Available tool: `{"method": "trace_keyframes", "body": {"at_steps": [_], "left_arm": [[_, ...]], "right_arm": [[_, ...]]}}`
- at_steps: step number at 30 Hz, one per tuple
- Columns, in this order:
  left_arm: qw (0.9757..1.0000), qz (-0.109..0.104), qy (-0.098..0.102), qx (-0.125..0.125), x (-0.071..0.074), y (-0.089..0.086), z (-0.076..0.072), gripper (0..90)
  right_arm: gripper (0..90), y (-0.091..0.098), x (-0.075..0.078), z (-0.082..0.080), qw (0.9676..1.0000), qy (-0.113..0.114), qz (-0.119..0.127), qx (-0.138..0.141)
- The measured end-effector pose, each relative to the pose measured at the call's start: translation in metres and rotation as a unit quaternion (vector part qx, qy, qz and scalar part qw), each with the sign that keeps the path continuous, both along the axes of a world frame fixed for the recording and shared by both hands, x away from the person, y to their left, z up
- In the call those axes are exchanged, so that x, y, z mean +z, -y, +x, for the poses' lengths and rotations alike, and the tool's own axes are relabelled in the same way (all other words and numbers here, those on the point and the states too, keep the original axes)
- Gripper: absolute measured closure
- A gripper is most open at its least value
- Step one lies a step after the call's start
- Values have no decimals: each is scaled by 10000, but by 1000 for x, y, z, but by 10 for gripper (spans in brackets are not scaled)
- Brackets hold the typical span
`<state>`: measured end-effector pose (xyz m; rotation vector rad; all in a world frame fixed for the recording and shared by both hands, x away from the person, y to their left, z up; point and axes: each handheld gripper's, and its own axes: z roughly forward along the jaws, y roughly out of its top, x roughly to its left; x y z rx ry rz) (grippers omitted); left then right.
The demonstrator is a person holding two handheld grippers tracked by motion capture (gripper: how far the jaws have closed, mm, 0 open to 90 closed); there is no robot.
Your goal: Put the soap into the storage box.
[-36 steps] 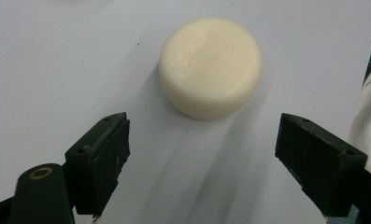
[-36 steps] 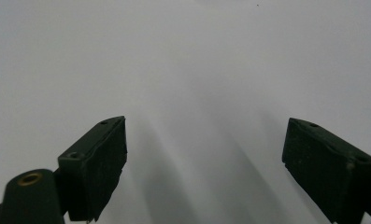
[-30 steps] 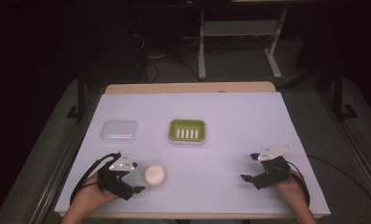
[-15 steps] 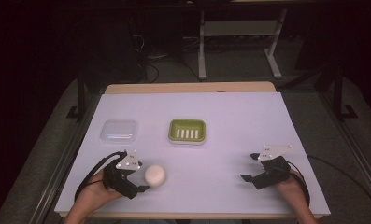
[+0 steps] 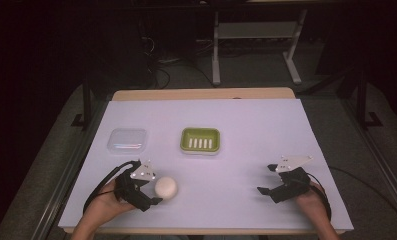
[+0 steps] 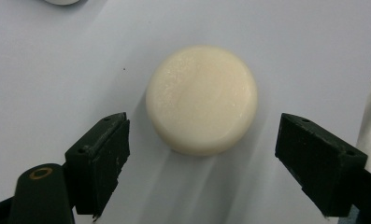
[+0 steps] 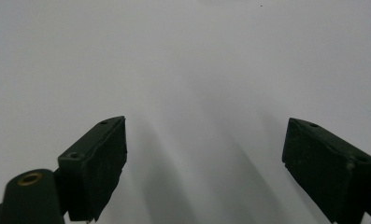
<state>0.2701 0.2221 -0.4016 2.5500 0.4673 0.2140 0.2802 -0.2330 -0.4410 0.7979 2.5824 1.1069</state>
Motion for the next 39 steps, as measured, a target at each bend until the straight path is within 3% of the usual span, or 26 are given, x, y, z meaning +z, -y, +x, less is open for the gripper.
{"method": "trace_keyframes", "body": {"at_steps": [39], "left_arm": [[9989, 380, -199, -170, -12, 24, 12, 175]], "right_arm": [[132, -3, 0, 0, 10000, -13, -48, 56]]}}
